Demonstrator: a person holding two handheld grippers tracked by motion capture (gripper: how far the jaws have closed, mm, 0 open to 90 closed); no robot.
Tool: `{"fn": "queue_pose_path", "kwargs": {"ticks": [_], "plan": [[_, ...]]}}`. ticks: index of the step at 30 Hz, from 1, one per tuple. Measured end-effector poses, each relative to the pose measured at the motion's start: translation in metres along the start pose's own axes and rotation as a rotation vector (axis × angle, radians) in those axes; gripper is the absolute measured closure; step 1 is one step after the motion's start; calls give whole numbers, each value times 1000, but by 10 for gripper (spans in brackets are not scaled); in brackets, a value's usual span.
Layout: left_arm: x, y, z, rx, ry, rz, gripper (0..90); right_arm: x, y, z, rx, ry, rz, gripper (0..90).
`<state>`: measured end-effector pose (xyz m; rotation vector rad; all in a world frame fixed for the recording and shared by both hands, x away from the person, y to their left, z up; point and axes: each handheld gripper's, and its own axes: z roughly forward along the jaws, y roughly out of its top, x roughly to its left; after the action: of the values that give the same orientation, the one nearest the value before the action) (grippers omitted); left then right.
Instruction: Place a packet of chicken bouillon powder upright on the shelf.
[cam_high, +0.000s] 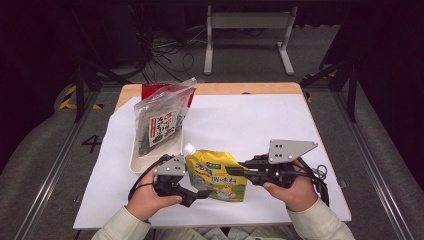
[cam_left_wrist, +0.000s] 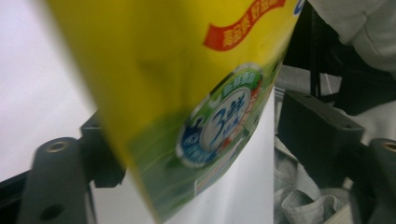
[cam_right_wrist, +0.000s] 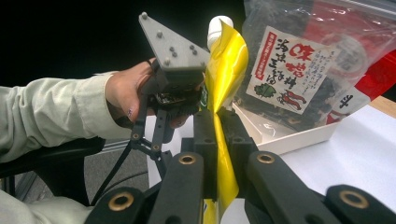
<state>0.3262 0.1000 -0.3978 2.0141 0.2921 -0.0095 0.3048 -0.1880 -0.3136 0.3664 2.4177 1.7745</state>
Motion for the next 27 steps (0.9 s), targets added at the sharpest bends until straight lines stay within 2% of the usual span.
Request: {"fn": "queue_pose_path", "kwargs": {"ticks": [3, 5, 6, 7, 11, 16, 21, 24, 27], "plan": [[1, 0, -1, -3, -15, 7, 422, 0, 0, 0, 2, -2, 1, 861], [0, -1, -3, -3, -27, 8, 543, -1, 0, 0, 2, -4, 0, 861], [-1, 0, -4, 3, -35, 13, 631, -1, 0, -1, 0, -11, -3, 860], [-1, 0, -4, 3, -35, 13, 656, -1, 0, -1, -1, -12, -1, 860], [-5, 3, -6, 20, -35, 26, 695, -3, -1, -2, -8, -20, 6, 857], [-6, 5, -9, 40, -3, 43, 713, -6, -2, -3, -11, -30, 27, 820], [-5, 6, -16, 59, -3, 44, 722, -9, -3, -3, -13, -58, 38, 678], [-4, 7, -22, 36, 1, 35, 722, -10, -2, -5, -21, -80, 33, 609], [-2, 8, -31, 17, 13, 31, 722, -13, -4, -7, -6, -94, 45, 559]]}}
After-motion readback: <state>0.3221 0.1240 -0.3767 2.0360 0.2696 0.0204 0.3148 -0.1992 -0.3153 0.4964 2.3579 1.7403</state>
